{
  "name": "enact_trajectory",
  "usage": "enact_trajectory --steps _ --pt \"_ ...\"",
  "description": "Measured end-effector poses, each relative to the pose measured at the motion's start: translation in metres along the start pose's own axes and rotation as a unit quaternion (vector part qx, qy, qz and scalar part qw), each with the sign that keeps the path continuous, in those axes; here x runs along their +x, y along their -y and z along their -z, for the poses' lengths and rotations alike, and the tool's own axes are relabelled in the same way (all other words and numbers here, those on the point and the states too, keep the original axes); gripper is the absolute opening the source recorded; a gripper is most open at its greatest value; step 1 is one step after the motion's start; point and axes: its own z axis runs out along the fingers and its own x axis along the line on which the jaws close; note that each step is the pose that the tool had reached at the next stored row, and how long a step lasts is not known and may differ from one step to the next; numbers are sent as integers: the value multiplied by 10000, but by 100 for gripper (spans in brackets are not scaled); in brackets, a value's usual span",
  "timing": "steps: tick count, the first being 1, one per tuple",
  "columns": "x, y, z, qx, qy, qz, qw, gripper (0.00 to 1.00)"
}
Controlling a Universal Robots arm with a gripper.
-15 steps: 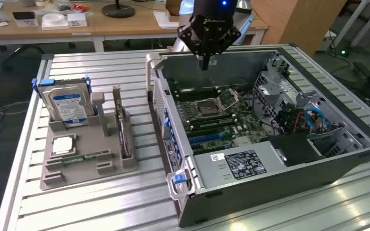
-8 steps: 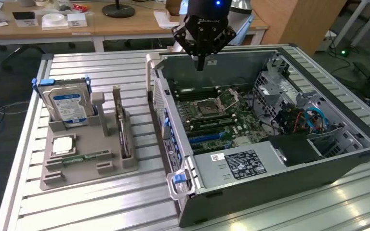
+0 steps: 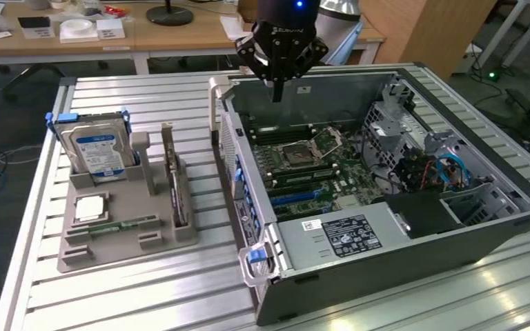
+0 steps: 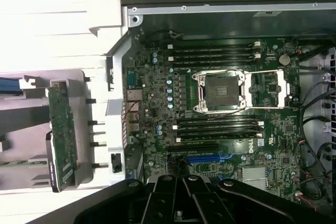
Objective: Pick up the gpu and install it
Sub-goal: 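Reach for the gpu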
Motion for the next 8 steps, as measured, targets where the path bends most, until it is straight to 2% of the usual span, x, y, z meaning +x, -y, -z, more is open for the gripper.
enact_trajectory --steps 8 --pt "155 12 1 0 0 0 10000 10"
